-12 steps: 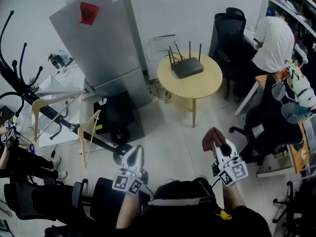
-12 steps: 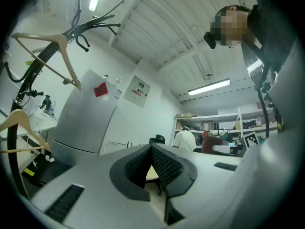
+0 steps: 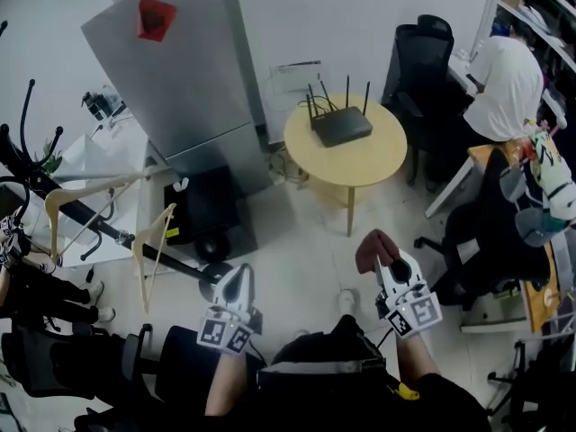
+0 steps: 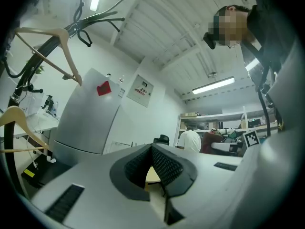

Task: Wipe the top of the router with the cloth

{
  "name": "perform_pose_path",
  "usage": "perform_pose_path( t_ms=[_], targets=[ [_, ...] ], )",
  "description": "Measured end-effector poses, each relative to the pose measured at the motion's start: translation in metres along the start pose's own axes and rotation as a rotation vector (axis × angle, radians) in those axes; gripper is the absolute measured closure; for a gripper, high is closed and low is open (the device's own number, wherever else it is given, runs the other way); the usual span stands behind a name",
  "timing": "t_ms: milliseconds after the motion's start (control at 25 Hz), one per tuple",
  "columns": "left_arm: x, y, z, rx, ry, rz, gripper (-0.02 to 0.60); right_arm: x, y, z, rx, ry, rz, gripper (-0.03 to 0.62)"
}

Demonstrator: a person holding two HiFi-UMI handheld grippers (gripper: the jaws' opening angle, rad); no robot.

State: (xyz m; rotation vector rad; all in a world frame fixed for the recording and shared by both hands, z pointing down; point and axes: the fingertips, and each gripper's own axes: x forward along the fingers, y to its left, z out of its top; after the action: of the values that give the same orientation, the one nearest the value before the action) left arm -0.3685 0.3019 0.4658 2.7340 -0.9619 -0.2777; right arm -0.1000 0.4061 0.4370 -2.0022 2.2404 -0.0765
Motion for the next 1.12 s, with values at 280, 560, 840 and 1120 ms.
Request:
perform_pose_path(
  t_ms=[280,560,840,1120],
  targets=[
    [0.081,-0.02,0.002,0.042,-0.039,0.036,0.588,0.021,-0.112,0.011,0.005,-0.031,-0.017,0.533],
    [0.156,-0.035,-0.002,0.058,-0.076,0.082,0.588,0.051,-0.185,0.028,0.02,-0.047,0.044,0.533],
    [0.218,-0.05,-0.012,0.055,-0.044,0.061,0.588,0.068,-0.245,0.022,0.076,-0.039,0.038,0.533],
    [0.263,-0.026,-0.016,0.037,-0.039,0.044,0.588,0.114,-0.259,0.006,0.081,0.01,0.047,0.533]
  ],
)
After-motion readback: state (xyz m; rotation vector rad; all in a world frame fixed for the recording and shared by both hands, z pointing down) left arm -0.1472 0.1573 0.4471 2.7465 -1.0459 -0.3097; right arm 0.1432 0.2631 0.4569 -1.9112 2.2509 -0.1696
